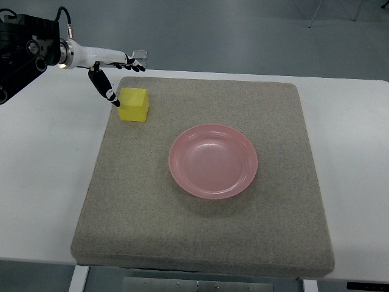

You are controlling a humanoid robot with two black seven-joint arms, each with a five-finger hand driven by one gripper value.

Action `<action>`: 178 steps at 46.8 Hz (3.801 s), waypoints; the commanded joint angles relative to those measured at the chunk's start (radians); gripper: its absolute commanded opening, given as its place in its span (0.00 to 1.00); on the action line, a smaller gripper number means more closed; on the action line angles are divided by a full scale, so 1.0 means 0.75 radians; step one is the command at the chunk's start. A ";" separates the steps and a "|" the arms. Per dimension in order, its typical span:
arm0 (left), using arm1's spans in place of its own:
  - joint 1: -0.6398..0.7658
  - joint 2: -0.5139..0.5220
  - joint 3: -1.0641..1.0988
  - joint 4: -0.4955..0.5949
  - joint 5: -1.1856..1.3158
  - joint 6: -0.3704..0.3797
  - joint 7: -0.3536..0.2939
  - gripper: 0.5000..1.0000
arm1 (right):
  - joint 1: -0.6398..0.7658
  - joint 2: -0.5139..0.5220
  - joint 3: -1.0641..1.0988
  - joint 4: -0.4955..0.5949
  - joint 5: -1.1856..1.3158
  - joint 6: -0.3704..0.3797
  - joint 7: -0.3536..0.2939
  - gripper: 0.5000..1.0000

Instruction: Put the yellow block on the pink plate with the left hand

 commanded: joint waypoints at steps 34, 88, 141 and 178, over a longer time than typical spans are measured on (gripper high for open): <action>0.061 -0.145 0.188 0.102 0.053 0.260 0.009 0.64 | 0.000 0.000 0.000 0.000 0.000 0.000 0.000 0.85; -0.180 -0.069 0.211 -0.659 -0.168 0.102 -0.003 0.00 | 0.000 0.000 0.000 0.000 0.000 0.000 0.000 0.85; -0.064 -0.304 0.262 -0.456 0.114 0.135 0.014 0.09 | 0.000 0.000 0.000 0.000 0.000 0.000 0.000 0.85; -0.070 -0.116 -0.039 -0.426 -0.407 0.045 0.001 0.99 | 0.000 0.000 0.000 0.000 0.000 -0.002 0.000 0.85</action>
